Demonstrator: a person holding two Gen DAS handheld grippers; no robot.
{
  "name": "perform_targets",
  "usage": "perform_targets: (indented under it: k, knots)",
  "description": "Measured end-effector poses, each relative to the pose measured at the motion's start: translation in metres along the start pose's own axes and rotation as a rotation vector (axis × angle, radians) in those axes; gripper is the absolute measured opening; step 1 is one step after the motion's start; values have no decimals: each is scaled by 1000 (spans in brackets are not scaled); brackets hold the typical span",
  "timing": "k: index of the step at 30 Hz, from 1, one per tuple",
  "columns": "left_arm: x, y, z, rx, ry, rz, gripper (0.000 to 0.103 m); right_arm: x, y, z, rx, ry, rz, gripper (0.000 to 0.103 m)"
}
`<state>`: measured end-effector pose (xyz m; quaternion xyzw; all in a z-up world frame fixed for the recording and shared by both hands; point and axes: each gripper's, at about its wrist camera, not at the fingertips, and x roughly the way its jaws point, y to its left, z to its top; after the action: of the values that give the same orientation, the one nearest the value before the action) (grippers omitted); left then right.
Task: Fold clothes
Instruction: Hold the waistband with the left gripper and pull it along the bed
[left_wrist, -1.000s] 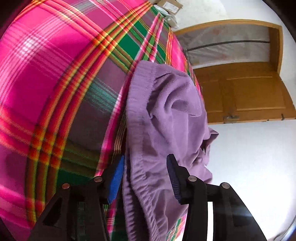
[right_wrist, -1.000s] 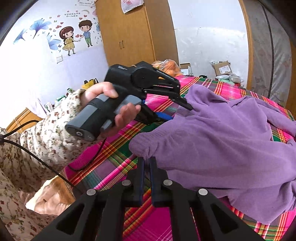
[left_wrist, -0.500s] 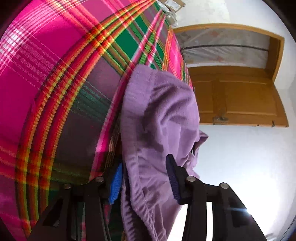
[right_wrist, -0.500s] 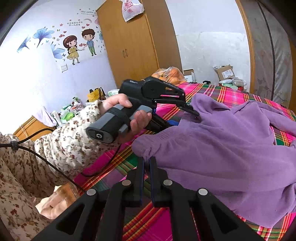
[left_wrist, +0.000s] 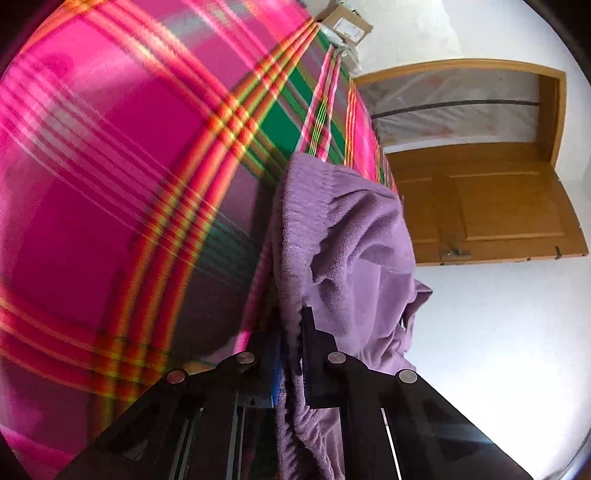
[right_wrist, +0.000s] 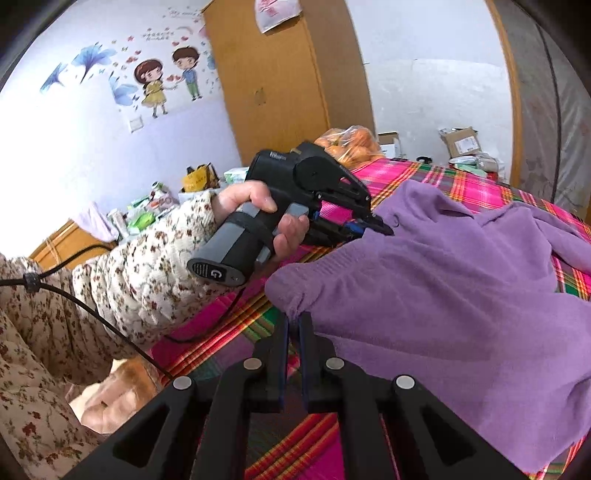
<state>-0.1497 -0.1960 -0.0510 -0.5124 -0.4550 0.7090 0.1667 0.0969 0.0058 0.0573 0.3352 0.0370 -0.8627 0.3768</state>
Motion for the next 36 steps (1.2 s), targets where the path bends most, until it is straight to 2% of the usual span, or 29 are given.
perform_targets:
  k: [10,19,36]
  knots:
    - [-48,15,16,59,-77,48,9,37,42,6,-93,70,63,5]
    - [-84,47,13,42,-103,58,9,70,70,8,-135,123,114,5]
    - [-120,65,16,36,-134,102,8,114,106,22,-181,168,203,5]
